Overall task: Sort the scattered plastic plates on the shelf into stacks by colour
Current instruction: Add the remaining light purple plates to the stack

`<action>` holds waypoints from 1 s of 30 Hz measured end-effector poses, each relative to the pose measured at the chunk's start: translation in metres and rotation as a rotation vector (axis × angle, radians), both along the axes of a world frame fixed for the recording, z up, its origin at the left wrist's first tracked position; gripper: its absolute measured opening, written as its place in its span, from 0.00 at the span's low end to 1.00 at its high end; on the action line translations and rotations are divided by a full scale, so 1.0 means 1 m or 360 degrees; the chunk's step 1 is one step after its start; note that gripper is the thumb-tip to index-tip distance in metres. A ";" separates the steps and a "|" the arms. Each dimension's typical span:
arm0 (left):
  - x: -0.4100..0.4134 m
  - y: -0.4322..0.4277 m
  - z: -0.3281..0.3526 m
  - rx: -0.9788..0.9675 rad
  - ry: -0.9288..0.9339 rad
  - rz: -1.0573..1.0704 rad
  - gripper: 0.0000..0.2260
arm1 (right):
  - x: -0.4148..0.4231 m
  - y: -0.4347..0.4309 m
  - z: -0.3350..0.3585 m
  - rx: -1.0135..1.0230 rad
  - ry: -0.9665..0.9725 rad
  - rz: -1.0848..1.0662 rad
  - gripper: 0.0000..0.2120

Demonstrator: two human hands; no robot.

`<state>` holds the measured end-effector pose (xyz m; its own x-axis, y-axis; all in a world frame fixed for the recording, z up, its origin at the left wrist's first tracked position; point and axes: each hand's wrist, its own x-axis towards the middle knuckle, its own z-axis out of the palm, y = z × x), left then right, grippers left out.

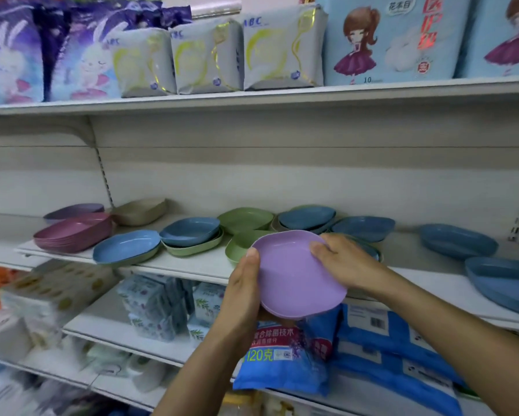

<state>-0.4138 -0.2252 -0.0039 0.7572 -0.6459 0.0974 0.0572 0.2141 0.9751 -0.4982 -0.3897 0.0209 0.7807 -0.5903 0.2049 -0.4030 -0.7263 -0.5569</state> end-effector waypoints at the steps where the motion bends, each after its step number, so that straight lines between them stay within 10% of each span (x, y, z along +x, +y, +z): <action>1: 0.000 0.000 0.000 0.0009 0.0032 -0.0002 0.17 | -0.001 -0.001 0.000 0.0054 -0.0002 0.0027 0.15; 16: 0.038 0.026 -0.005 0.0120 0.0028 -0.0181 0.12 | 0.033 0.001 0.005 0.0493 -0.0243 0.0152 0.25; 30: 0.349 0.138 0.042 0.0293 -0.0345 0.0034 0.09 | 0.313 0.123 0.036 0.0897 -0.0416 0.0368 0.18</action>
<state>-0.0650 -0.0876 0.0379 0.7451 -0.6519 0.1410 -0.1593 0.0314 0.9867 -0.1853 -0.2666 0.0564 0.8666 -0.4860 0.1135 -0.0720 -0.3467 -0.9352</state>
